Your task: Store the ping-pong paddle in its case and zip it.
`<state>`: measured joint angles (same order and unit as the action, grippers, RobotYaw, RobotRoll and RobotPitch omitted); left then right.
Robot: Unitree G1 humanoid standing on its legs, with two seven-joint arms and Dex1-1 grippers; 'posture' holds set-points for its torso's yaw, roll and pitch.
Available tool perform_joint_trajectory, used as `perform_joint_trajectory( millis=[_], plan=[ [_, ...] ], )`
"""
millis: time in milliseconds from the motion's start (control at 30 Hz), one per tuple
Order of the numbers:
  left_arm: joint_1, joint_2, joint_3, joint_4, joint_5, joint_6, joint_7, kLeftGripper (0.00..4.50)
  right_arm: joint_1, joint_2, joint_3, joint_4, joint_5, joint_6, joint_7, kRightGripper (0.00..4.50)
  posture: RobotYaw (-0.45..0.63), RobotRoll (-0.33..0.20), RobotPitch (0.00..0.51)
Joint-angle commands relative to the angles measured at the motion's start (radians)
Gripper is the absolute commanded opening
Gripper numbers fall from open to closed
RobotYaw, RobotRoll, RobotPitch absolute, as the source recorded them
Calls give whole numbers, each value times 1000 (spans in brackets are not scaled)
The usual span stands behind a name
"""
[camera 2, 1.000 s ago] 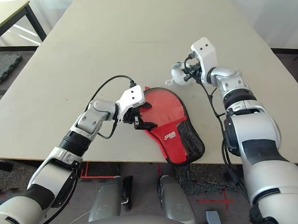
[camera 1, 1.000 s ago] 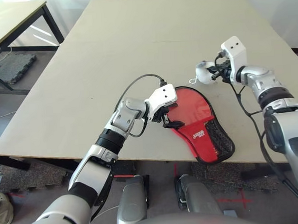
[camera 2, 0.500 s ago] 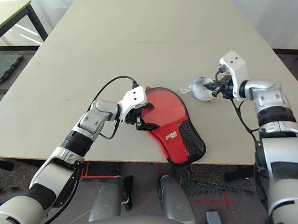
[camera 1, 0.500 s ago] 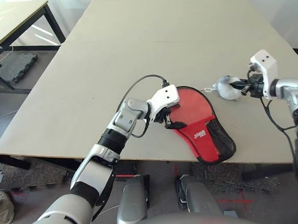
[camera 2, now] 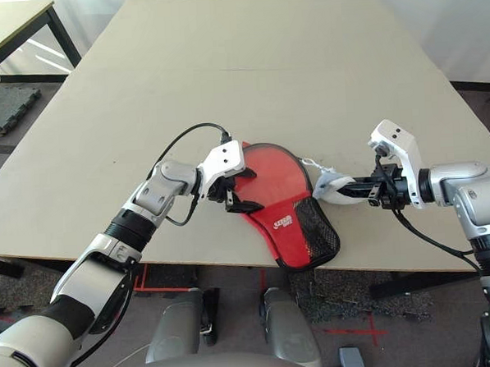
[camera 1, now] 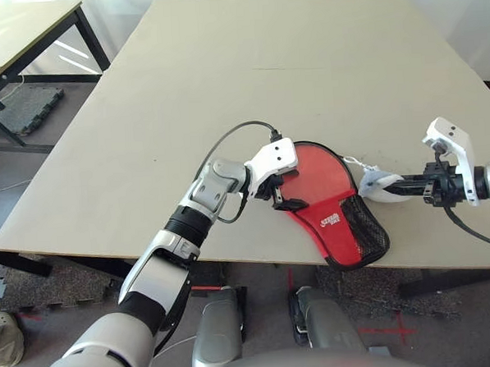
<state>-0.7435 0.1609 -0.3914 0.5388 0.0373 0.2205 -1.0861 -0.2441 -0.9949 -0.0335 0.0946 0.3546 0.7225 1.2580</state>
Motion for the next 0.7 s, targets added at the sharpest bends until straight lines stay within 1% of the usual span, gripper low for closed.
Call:
perform_joint_trajectory(
  millis=[33, 200, 333, 700],
  plan=[
    [6, 3, -25, 48, 26, 12, 6, 4500, 67, -43, 27, -32, 28, 62, 50, 17, -26, 0, 116],
    [2, -2, -23, 55, 26, 9, 9, 4500, 150, -109, 37, -49, 40, 55, 80, 17, -27, 0, 117],
    [1, -11, -21, 58, 25, 9, 15, 4500, 221, -165, 65, -24, 12, 10, 109, 17, -27, 0, 121],
    [11, -20, -20, 47, 20, 20, 27, 4500, 325, -238, 108, 68, -26, -55, 139, 17, -22, 0, 126]
  ],
)
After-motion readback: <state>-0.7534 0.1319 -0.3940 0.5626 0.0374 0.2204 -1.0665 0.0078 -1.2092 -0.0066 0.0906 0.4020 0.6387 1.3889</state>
